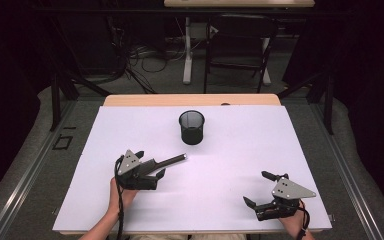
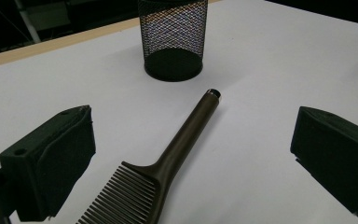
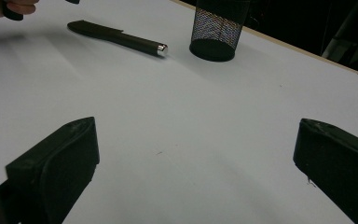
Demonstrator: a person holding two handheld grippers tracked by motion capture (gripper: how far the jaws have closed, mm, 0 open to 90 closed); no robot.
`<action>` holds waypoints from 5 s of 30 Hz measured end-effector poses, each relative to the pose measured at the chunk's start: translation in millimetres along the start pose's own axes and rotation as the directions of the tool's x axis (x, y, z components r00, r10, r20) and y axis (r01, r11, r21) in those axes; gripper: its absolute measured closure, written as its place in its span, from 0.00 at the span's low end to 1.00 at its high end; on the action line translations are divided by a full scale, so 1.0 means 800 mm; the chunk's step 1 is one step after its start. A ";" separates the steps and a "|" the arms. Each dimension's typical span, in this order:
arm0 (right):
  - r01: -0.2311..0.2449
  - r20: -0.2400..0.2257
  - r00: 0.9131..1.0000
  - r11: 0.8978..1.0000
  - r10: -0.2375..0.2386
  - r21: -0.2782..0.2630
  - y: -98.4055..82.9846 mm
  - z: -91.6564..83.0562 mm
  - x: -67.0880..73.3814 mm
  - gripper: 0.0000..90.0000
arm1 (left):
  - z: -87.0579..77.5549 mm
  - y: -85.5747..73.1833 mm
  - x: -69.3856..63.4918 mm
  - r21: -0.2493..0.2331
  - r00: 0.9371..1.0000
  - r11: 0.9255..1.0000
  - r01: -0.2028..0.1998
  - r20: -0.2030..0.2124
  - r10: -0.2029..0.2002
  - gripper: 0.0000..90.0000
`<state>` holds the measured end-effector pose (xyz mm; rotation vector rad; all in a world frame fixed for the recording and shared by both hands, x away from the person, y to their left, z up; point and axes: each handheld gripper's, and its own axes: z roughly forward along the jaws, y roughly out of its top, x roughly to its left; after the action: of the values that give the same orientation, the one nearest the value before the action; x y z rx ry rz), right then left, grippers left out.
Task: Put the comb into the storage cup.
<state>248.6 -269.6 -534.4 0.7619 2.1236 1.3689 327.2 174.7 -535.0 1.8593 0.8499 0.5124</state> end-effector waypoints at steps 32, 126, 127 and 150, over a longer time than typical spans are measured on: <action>-0.003 0.000 1.000 1.000 0.003 0.012 -0.001 0.000 0.000 0.00 | 0.066 0.030 -0.003 0.093 0.999 0.995 0.042 -0.029 -0.040 0.13; 0.018 0.003 1.000 1.000 -0.018 0.008 0.000 -0.007 0.003 0.00 | 0.116 0.026 -0.043 0.363 0.983 0.924 -0.124 0.172 0.065 1.00; 0.018 0.003 1.000 1.000 -0.018 0.008 0.000 -0.007 0.003 0.00 | 0.115 0.025 -0.042 0.365 0.983 0.923 -0.124 0.170 0.065 1.00; 0.016 0.007 1.000 1.000 -0.016 0.002 0.000 -0.008 0.003 0.00 | 0.099 0.021 -0.040 0.408 0.977 0.899 -0.158 0.199 0.081 1.00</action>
<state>242.8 -272.3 -532.0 0.7471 2.1215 1.3544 364.8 98.1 -552.6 2.3290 0.7693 0.2396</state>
